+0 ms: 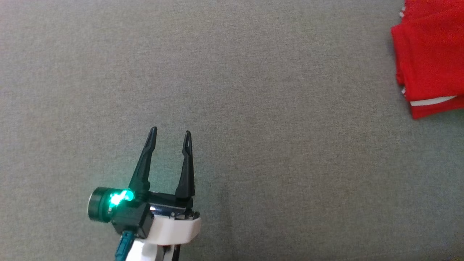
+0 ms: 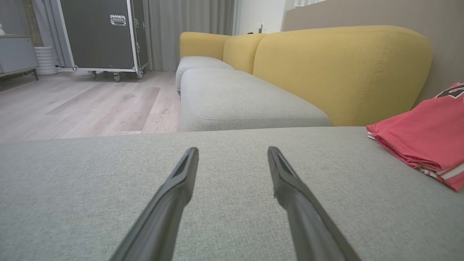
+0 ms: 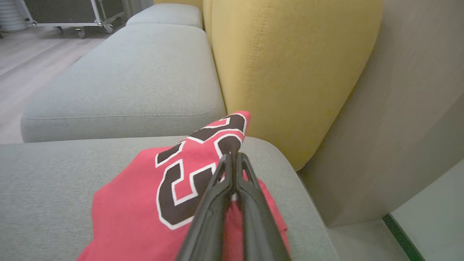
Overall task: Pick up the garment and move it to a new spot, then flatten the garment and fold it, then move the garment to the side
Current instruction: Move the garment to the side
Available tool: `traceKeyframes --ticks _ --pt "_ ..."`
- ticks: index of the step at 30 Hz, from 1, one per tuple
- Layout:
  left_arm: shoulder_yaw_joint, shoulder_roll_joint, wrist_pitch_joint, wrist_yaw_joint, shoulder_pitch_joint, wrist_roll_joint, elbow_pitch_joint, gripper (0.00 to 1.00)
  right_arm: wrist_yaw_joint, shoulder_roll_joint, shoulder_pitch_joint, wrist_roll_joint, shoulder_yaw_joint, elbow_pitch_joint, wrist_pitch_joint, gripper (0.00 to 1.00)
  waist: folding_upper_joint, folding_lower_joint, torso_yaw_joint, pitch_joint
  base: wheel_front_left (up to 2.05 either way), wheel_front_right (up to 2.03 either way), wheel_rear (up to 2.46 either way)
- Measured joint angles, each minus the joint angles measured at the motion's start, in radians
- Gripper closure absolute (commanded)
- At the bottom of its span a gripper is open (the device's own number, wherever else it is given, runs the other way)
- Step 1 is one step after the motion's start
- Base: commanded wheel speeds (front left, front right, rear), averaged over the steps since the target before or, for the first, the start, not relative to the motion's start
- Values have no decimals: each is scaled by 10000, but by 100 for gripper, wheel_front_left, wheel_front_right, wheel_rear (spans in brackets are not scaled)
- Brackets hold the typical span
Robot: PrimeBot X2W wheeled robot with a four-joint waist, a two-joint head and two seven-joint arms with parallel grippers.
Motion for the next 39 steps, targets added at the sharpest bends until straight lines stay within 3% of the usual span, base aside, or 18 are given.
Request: traceKeyframes --ticks 4,11,16,25,28,34,39 --pt "0 -2 -2 -61 -12 54 159 0 0 433 204 -704 -556 217 -88 0 0 0 81 -131 0 0 0" --pt "81 -4 -15 -65 161 21 253 0 0 2000 1444 -1413 -571 40 -209 0 0 -1 309 -847 0 0 0" --pt "217 -6 -33 -65 738 -278 391 0 0 3218 2415 -1743 -50 -161 -742 0 0 -2 478 -1640 0 0 0" --pt "849 -2 -40 -67 1863 -579 589 0 0 4986 3973 -2364 1407 -236 -2721 0 1 -4 736 -3186 0 0 0" --pt "1037 -4 -40 -67 2184 -566 573 0 0 5463 4450 -2711 1390 -734 -2922 0 1 -4 802 -3583 0 0 0" --pt "1333 0 -40 48 2804 -546 374 0 0 6546 6104 -4454 265 -3037 -2945 0 1 -4 878 -4095 0 0 0" --pt "1453 4 -40 69 3291 -401 182 0 0 7137 7310 -5348 -228 -3739 -2949 0 1 -2 845 -4310 0 0 0"
